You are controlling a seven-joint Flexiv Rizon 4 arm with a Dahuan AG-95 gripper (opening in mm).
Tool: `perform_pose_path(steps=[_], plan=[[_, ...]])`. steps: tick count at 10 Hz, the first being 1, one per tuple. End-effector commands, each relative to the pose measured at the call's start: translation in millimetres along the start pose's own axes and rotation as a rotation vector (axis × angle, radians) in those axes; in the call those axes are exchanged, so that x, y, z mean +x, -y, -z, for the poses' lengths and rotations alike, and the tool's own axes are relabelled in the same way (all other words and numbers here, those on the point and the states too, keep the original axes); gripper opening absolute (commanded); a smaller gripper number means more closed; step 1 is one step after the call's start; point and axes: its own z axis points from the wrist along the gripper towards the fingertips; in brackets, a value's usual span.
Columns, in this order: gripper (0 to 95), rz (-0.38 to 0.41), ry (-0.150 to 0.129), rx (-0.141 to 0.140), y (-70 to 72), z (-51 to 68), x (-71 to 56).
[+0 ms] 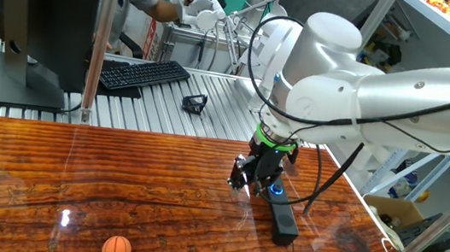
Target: Turn the knob to increase the volume of the speaker
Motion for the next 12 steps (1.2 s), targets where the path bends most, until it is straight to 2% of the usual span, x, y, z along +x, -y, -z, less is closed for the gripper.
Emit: perform_pose_path(steps=[1,7,12], plan=[[0.0,0.0,0.0,0.002,0.5,-0.3,1.3],[0.0,0.014,-0.005,0.001,-0.2,-2.1,1.2],[0.0,0.014,-0.016,-0.011,0.5,-3.0,0.8]])
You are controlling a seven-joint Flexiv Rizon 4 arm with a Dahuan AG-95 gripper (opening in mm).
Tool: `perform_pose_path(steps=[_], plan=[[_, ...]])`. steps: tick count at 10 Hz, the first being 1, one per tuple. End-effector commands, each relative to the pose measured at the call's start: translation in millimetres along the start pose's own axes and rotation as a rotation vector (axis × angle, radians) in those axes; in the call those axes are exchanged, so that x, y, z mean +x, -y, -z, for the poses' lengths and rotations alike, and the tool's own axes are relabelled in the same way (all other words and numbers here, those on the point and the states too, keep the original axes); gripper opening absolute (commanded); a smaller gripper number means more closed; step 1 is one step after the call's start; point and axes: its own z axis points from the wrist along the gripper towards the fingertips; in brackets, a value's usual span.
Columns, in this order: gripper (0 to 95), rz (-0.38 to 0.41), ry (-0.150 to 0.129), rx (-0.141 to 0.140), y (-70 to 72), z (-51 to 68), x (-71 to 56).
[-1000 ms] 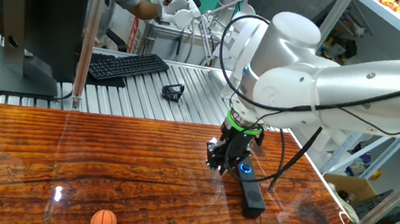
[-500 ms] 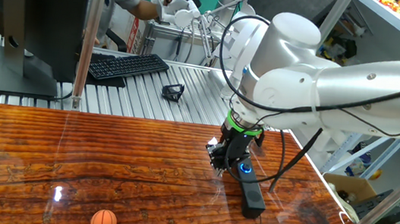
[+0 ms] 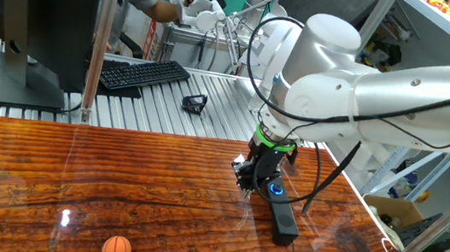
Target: Turn the knob to increase the volume of the speaker
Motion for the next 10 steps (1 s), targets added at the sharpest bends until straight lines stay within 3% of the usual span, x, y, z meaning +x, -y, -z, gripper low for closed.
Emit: perform_pose_path(steps=[1,6,10], plan=[[0.0,-0.001,-0.009,0.004,-0.9,-2.0,0.0],[0.0,0.008,-0.015,0.011,-1.4,-3.5,-0.6],[0.0,0.042,-0.019,0.006,20.5,-13.4,-12.2]])
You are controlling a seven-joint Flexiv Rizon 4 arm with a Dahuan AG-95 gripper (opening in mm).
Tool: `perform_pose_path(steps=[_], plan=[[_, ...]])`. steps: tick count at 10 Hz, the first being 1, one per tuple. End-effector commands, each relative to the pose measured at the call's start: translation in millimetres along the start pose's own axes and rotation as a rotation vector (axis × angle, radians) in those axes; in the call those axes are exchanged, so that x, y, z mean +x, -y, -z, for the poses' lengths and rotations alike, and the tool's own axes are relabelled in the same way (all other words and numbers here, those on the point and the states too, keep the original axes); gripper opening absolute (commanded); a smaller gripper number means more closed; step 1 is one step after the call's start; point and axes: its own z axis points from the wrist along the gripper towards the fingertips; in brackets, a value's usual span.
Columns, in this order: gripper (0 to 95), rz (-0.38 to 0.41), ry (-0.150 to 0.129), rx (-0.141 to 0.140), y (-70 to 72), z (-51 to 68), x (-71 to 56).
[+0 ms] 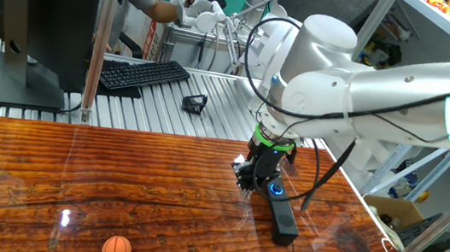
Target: Turn the knob to increase the volume of the speaker
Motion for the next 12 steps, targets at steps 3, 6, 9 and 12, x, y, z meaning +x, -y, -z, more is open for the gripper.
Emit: perform_pose_path(steps=[3,6,9,12], plan=[[0.0,0.012,0.003,-0.003,17.5,-3.5,-7.7],[0.0,0.043,0.0,-0.006,35.5,-3.1,-23.2],[0.0,0.065,0.0,-0.006,49.3,-2.7,-37.0],[0.0,0.11,0.003,-0.008,70.0,-8.2,-50.3]])
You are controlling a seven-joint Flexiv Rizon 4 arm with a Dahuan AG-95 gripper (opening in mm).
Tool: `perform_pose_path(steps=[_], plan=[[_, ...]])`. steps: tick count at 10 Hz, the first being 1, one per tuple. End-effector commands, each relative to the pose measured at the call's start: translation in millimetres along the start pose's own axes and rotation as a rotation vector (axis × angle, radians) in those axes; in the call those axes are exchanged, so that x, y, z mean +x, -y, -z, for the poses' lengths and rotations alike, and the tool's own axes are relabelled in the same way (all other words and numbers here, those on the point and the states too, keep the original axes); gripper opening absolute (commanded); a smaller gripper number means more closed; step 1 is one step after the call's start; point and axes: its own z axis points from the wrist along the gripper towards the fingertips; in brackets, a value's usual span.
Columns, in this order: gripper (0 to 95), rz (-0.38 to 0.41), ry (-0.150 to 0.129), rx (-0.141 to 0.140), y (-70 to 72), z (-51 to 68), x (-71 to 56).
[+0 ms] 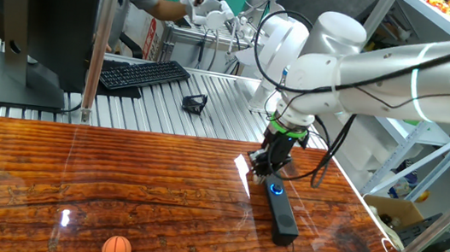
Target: Turn the knob to increase the volume of the speaker
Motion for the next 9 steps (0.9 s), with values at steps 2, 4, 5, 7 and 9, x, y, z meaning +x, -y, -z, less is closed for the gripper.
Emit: perform_pose_path(steps=[2,4,5,7,9], plan=[[0.0,0.035,0.005,-0.003,17.9,-5.3,-8.5],[0.0,0.055,0.006,-0.003,28.3,-7.2,-13.2],[0.0,0.065,0.007,-0.004,32.8,-7.9,-15.4],[0.0,0.097,0.008,-0.003,46.7,-10.1,-21.3],[0.0,0.108,0.01,-0.005,56.4,-11.0,-24.7]])
